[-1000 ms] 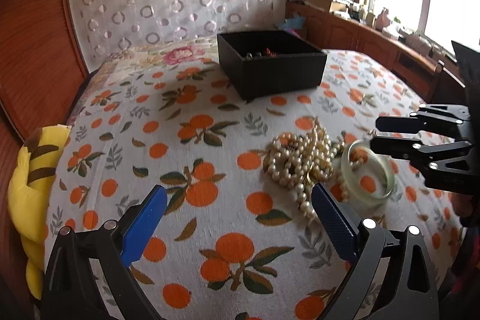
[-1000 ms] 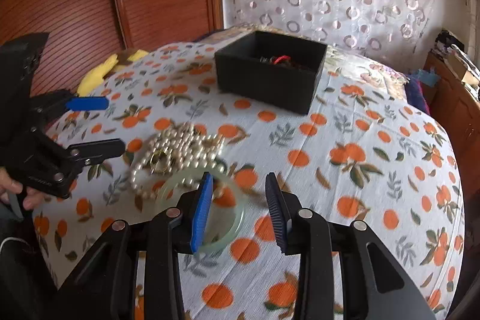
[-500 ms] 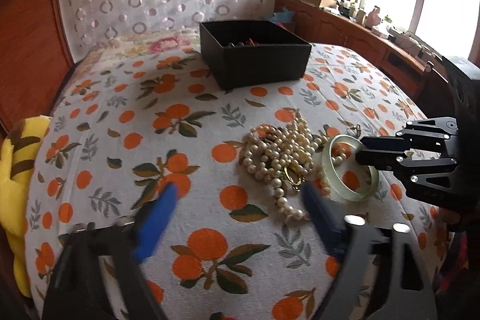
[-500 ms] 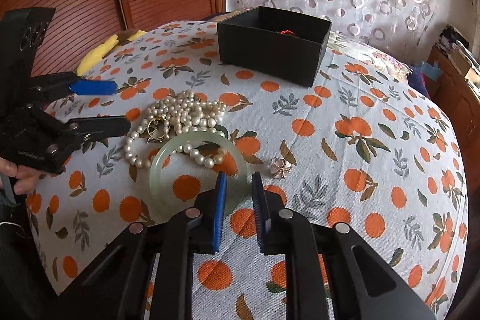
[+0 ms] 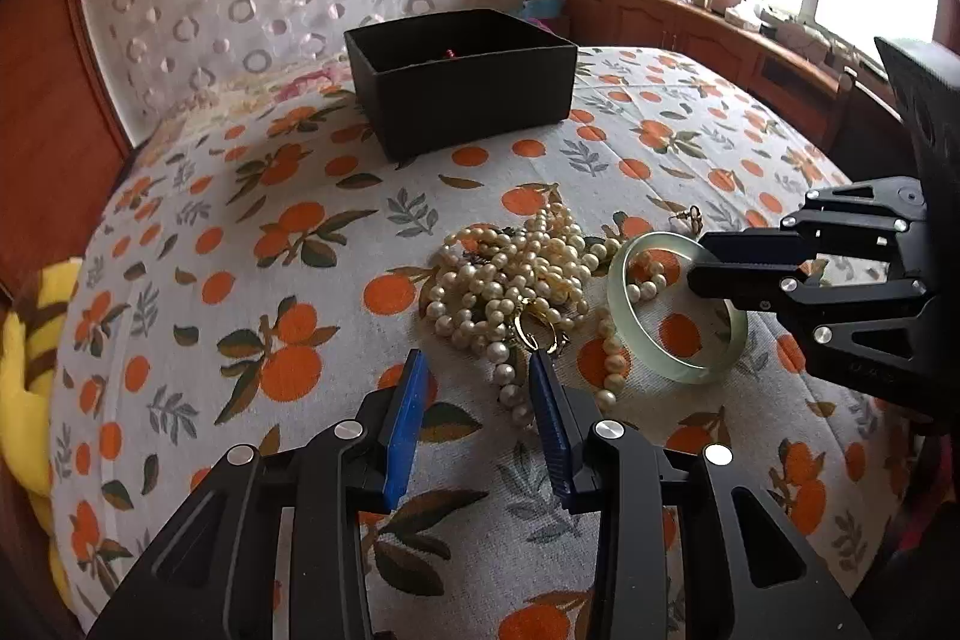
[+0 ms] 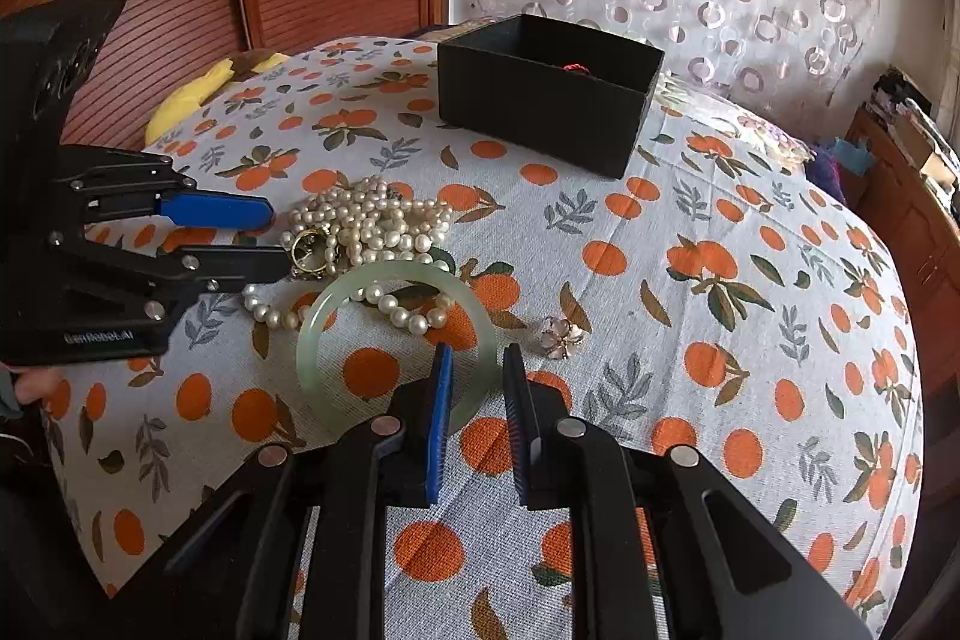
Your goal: Organize jewelry
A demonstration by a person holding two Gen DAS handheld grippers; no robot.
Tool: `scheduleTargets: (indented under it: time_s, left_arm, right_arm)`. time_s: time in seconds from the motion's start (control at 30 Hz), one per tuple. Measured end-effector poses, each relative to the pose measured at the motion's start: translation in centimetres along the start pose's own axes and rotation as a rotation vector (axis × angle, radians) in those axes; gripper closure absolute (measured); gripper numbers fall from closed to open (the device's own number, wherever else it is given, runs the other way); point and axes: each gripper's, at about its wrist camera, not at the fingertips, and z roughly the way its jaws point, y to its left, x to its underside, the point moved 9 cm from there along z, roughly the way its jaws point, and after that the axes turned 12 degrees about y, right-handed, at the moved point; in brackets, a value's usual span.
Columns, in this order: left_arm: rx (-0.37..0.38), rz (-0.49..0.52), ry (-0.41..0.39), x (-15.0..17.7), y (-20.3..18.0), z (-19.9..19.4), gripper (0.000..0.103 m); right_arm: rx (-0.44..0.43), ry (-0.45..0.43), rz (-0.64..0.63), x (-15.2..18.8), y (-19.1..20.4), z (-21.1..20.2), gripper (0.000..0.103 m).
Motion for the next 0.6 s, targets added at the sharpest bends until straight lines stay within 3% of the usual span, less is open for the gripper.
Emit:
scheduleTargets:
  time_s: [0.2,0.33,0.6]
  left_arm:
    - [0.018,0.029,0.0,-0.1,-0.9,-0.1,0.096]
    - [0.027,0.007,-0.012,-0.3,-0.5,-0.6,0.096]
    - [0.052,-0.041,-0.174,-2.8,0.7,-6.4,0.096]
  right_arm:
    - [0.0,0.0,0.0,0.0,-0.1,0.0,0.084]
    - [-0.002,0.0,0.001,0.0,0.0,0.0,0.084]
    - [-0.002,-0.001,0.003,0.0,0.0,0.1,0.084]
